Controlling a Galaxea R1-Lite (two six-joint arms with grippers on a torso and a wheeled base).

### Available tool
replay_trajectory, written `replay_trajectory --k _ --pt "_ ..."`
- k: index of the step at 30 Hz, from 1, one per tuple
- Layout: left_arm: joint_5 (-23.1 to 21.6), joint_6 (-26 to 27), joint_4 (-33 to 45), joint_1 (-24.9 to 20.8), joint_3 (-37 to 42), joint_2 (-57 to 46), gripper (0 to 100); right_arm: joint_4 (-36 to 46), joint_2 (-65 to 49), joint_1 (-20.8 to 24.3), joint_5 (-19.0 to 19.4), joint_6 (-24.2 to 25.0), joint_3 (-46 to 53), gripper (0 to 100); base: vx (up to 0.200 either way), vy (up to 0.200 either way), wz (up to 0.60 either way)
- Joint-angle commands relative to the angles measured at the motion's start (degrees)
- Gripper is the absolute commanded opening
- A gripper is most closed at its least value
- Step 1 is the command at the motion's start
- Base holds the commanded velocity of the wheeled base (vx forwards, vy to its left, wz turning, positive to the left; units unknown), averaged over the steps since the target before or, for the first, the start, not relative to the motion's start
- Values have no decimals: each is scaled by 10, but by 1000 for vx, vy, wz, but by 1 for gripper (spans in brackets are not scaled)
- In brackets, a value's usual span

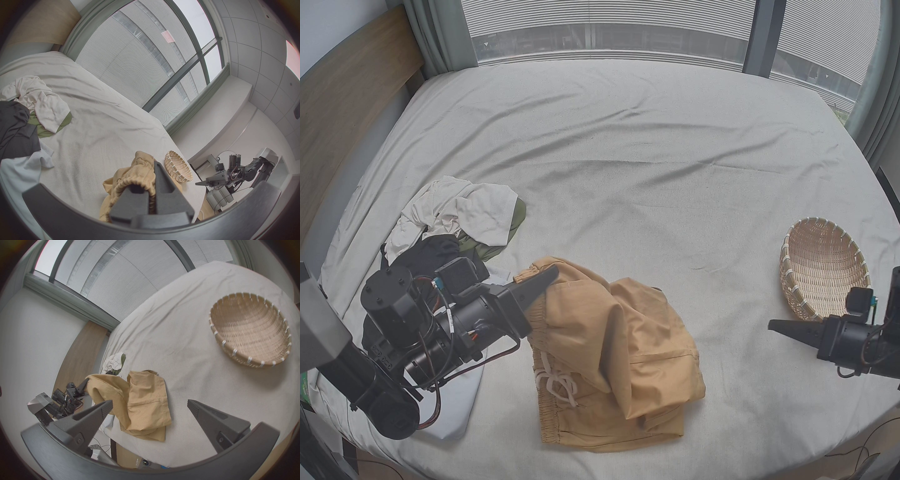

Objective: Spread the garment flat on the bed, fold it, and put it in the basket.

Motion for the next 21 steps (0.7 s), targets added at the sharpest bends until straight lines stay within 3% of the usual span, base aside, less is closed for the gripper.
replay_trajectory --k 1,21 --pt "0 0 0 9 3 -1 0 -46 126 38 3 30 -4 100 0 0 0" --pt "-4 22 -1 4 7 7 0 -213 326 49 1 31 -5 100 0 0 0"
